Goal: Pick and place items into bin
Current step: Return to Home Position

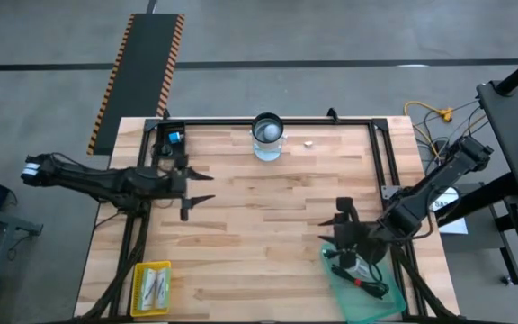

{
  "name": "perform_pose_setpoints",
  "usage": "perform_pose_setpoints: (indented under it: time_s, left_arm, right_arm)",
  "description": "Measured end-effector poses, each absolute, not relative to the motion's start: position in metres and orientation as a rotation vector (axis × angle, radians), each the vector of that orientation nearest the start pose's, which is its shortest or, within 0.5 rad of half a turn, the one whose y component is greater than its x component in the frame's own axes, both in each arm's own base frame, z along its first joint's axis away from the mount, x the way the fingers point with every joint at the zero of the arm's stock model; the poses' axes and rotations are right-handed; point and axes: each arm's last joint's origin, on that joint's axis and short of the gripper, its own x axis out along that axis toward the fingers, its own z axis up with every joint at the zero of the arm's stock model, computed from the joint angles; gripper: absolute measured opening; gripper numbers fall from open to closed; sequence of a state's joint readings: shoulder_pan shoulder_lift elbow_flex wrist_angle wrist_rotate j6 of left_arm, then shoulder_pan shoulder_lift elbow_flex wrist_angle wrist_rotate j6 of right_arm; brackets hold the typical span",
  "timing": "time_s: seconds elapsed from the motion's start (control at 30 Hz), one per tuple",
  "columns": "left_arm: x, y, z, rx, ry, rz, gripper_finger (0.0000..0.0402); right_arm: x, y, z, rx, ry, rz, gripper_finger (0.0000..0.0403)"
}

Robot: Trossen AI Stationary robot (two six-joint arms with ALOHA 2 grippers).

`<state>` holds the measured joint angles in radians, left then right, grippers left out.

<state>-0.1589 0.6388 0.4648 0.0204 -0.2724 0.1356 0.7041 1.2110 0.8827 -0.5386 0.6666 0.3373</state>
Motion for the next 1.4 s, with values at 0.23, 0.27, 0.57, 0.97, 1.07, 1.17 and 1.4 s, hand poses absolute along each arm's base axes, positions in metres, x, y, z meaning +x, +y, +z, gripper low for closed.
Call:
perform_pose_setpoints:
  time_s: [0.23,0.27,0.57,0.97,1.07,1.17,1.4]
  left_arm:
    - [0.123,-0.008,0.232,0.187,0.069,0.159,0.0197]
    - [0.122,-0.008,0.228,0.196,0.058,0.161,0.0186]
    - [0.106,-0.004,0.212,0.278,-0.027,0.207,0.0015]
    - [0.100,-0.003,0.187,0.228,-0.042,0.205,0.0000]
    - [0.101,0.000,0.181,0.203,-0.027,0.227,0.0000]
    - [0.103,0.004,0.179,0.178,-0.020,0.223,0.0000]
    - [0.104,0.012,0.168,0.128,0.047,0.266,0.0000]
  right_arm:
    - [0.191,0.135,0.240,-0.237,0.666,-0.106,0.0122]
    - [0.192,0.134,0.237,-0.232,0.660,-0.109,0.0121]
    - [0.206,0.120,0.222,-0.263,0.563,-0.124,0.0116]
    - [0.220,0.078,0.192,-0.258,0.368,-0.090,0.0098]
    - [0.223,0.070,0.193,-0.254,0.359,-0.125,0.0094]
    - [0.226,0.065,0.196,-0.262,0.343,-0.144,0.0090]
    - [0.229,0.064,0.202,-0.253,0.287,-0.135,0.0082]
